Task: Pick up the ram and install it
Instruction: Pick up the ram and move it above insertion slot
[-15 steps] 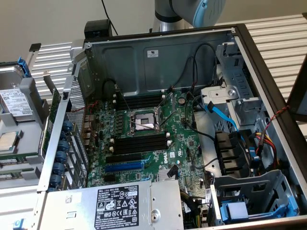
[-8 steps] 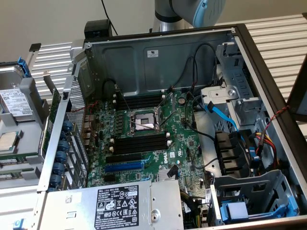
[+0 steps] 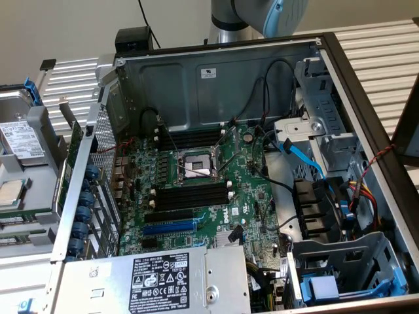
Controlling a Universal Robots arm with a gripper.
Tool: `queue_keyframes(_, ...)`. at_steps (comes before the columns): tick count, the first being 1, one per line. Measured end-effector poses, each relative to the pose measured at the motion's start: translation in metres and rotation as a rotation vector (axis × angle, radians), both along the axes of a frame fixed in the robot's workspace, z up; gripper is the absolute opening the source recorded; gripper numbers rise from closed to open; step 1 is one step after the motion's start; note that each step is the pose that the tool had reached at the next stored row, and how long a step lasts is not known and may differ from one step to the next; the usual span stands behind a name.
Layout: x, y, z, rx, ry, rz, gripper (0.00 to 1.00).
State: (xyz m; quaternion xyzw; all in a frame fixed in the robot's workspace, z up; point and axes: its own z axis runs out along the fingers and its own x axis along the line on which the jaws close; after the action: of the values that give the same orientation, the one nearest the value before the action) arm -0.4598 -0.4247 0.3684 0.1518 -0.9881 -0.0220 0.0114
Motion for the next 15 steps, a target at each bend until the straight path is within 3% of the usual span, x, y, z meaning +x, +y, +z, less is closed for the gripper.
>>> queue_keyframes(15,0.0000,0.0000,-0.0011,-0.0011,0.0000,0.274,0.11)
